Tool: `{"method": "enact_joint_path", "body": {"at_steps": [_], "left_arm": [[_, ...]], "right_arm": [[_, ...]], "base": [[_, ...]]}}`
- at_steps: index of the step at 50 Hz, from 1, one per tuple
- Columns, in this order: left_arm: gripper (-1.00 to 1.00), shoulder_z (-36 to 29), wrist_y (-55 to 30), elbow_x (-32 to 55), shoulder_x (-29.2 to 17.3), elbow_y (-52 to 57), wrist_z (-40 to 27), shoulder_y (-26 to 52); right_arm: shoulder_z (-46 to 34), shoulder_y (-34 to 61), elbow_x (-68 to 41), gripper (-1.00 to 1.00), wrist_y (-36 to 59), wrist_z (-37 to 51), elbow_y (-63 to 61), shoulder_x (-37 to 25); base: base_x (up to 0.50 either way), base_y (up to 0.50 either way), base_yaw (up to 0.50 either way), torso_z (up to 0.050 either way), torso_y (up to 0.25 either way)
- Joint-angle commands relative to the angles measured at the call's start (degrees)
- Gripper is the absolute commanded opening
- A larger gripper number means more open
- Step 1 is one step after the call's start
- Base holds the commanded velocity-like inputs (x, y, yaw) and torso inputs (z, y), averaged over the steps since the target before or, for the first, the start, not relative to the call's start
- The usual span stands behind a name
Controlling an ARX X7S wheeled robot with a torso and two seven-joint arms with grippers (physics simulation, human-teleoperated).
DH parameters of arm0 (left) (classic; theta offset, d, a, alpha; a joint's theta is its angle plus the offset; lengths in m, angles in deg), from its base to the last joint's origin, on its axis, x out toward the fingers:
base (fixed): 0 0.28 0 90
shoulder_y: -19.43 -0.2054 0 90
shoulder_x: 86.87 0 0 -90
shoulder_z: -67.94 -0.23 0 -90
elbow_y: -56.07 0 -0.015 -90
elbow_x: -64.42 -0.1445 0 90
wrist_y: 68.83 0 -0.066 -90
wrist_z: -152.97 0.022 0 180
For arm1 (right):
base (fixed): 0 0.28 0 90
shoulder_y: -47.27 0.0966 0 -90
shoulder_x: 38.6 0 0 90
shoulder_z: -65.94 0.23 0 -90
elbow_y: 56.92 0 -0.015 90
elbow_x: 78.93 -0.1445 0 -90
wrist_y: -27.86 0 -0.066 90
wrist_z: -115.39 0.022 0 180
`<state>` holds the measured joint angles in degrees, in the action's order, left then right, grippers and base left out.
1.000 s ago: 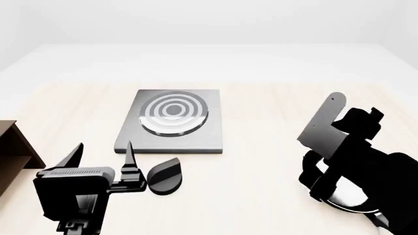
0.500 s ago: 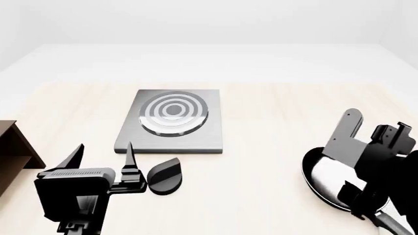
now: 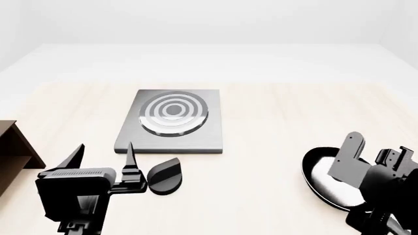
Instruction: Turn on the stove and put the frying pan on it.
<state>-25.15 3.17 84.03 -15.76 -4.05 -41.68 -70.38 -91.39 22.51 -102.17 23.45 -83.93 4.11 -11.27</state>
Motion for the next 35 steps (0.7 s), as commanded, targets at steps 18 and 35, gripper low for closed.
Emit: {"method": "enact_joint_path", "body": {"at_steps": [18,35], "left_arm": [[1.0,-0.8,0.31,-0.07,-0.33,-0.36,-0.54,-0.07],[1.0,-1.43,0.49,-0.28,-0.5,-0.8,-0.83,0.05]], "right_arm": [[1.15,-7.1,-0.59,1.0,-4.65,4.91,5.97,-0.75],[1.33,-12.57,-1.71,1.0,-6.99,7.39,9.57,-1.95]], "base": [[0.0,0.0,0.0,0.0,0.0],[0.0,0.0,0.0,0.0,0.0]]}}
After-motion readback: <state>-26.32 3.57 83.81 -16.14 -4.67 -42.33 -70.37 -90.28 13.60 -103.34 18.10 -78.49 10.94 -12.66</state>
